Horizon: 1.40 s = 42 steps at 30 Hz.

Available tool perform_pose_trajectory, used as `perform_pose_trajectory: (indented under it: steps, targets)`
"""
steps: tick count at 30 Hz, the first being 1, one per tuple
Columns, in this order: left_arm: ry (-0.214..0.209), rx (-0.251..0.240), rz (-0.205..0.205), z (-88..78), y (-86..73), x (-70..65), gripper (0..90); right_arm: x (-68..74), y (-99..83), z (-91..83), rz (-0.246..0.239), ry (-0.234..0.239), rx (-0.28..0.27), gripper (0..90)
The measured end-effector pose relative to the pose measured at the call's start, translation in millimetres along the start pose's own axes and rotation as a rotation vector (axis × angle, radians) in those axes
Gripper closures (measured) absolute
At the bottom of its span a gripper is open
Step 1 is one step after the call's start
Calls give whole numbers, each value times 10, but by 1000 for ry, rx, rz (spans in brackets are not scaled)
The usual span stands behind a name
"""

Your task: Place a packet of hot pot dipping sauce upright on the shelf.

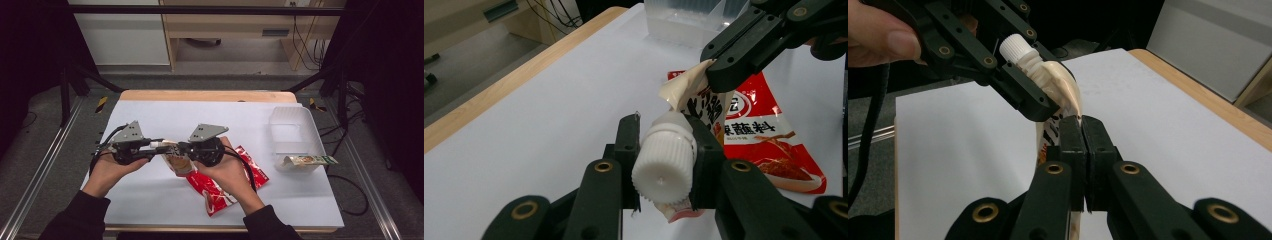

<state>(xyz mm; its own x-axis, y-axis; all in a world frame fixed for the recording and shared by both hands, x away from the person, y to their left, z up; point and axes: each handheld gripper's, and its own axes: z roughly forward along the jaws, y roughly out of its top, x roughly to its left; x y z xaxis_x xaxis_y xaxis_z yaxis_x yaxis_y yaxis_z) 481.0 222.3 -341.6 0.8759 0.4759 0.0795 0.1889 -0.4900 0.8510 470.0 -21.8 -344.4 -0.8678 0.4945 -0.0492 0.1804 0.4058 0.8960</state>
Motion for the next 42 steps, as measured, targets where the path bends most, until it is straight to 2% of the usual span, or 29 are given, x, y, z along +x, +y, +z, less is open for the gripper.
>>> perform_pose_trajectory:
  steps: [7, 14, 18, 22, 31, 35, 37, 42]
  targets:
    - [-18, 39, 50, 138, 309, -85, 721, -98, -29, -245, 1, -43, -9, 891]
    - [-33, 41, 76, 277, 530, -192, 722, -178, -79, -494, -2, -82, -11, 890]
    - [-45, 41, 72, 345, 603, -225, 722, -206, -112, -588, -3, -96, -16, 890]
    - [-48, 59, 88, 399, 650, -252, 723, -238, -154, -626, 5, -103, -16, 889]
    - [-46, 78, 122, 429, 719, -293, 725, -263, -154, -666, -12, -110, 32, 869]
    - [-43, 82, 142, 427, 738, -304, 725, -276, -109, -686, -28, -117, 69, 809]
    - [-45, 87, 149, 425, 731, -303, 725, -294, -78, -695, -47, -127, 102, 713]
    - [-43, 103, 166, 422, 708, -286, 725, -307, 32, -713, -157, -155, 194, 521]
